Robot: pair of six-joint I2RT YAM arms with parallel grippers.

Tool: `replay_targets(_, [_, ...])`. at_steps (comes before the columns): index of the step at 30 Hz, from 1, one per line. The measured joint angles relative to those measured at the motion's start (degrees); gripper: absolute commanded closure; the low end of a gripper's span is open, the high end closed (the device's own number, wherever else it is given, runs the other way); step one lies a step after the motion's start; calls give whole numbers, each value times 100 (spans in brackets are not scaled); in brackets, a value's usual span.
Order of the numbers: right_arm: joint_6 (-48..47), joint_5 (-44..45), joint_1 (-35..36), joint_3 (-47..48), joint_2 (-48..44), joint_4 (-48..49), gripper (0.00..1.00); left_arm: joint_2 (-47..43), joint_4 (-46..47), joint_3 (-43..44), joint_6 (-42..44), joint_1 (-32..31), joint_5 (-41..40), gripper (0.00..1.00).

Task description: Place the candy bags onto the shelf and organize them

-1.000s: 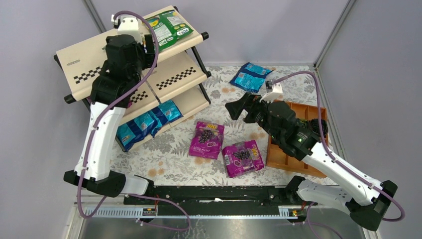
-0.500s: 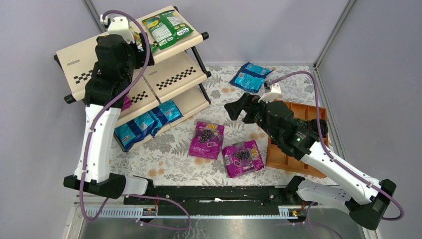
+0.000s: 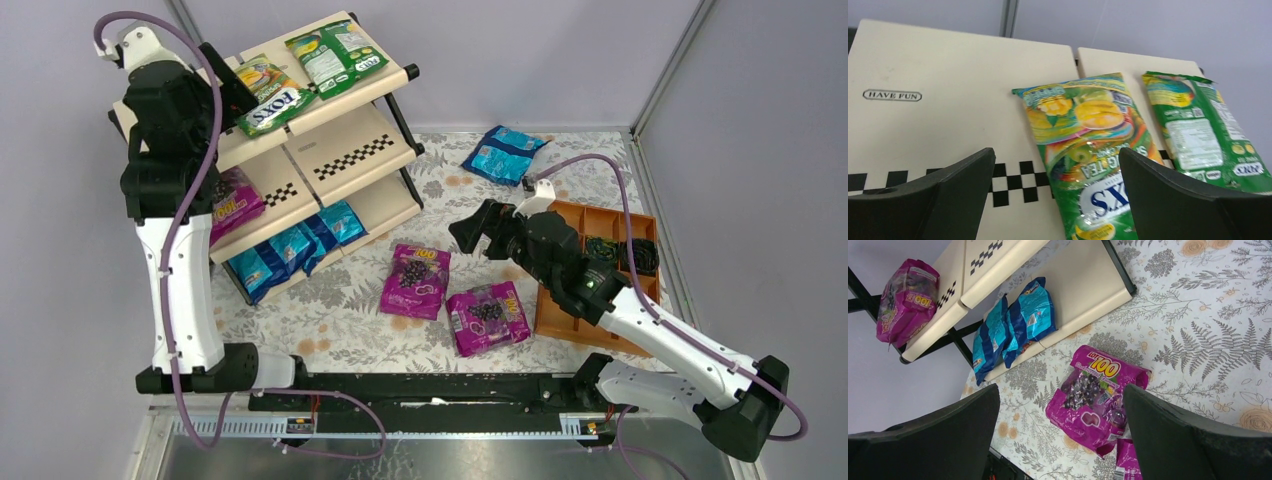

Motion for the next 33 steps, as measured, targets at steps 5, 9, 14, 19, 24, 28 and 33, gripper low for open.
replay_targets(5, [28, -2, 0, -57, -2, 2, 0, 0, 33, -426, -365, 492, 339, 12])
replay_targets(9, [28, 0, 0, -57, -2, 2, 0, 2, 219, -723, -503, 697, 634, 19])
replay_targets(14, [28, 0, 0, -57, -2, 2, 0, 0, 595, -929, -640, 839, 1086, 22])
replay_targets(19, [31, 0, 0, -59, 0, 2, 0, 24, 940, -1099, -734, 876, 1460, 29])
replay_targets(24, [35, 2, 0, -68, 0, 7, 0, 76, 1248, -1231, -789, 879, 1751, 35])
replay_targets(28, [52, 2, 0, -92, 11, 11, 0, 92, 1453, -1320, -839, 903, 1969, 37])
replay_targets(33, [74, 2, 0, -92, 17, 20, 0, 160, 1652, -1327, -839, 911, 2122, 39])
